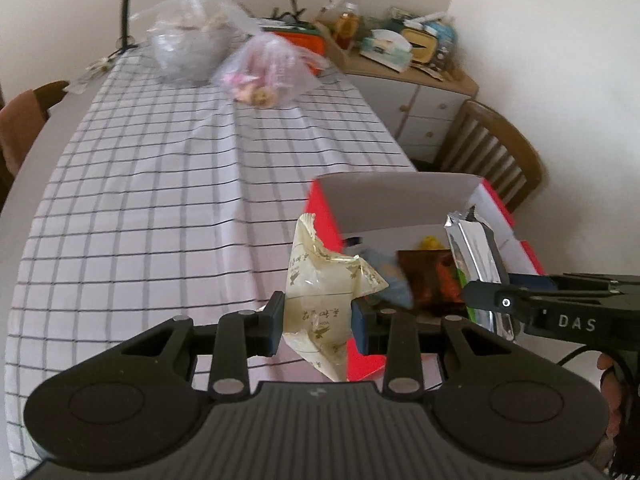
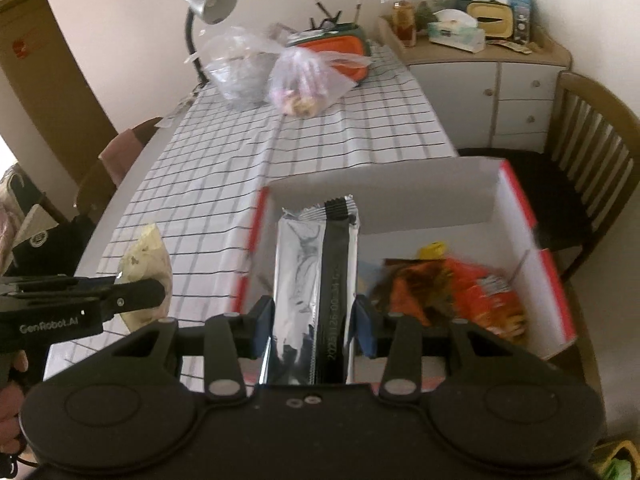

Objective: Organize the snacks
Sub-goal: 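Lift both held snacks and carry them over the red box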

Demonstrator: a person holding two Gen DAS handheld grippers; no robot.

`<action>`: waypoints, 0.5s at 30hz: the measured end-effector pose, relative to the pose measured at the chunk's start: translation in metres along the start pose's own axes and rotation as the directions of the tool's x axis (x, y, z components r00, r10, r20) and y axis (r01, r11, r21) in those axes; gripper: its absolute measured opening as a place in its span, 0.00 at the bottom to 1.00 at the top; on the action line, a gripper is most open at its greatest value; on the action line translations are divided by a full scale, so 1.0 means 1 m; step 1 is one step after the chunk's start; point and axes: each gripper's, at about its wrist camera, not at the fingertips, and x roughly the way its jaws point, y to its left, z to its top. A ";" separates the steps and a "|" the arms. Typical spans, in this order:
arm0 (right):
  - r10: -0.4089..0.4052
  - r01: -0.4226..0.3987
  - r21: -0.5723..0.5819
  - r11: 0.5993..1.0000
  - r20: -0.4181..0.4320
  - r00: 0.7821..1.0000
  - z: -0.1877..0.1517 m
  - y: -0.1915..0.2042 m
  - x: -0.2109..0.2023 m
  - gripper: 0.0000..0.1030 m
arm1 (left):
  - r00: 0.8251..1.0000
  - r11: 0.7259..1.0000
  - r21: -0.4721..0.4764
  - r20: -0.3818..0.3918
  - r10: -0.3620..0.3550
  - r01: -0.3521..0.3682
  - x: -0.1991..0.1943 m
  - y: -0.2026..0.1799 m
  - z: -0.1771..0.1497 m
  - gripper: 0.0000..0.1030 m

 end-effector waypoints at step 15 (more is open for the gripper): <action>-0.030 0.030 0.002 1.000 -0.031 0.999 0.019 -0.078 0.020 0.40 | 0.994 0.997 0.067 -0.098 0.050 -0.044 0.062 -0.086 0.026 0.32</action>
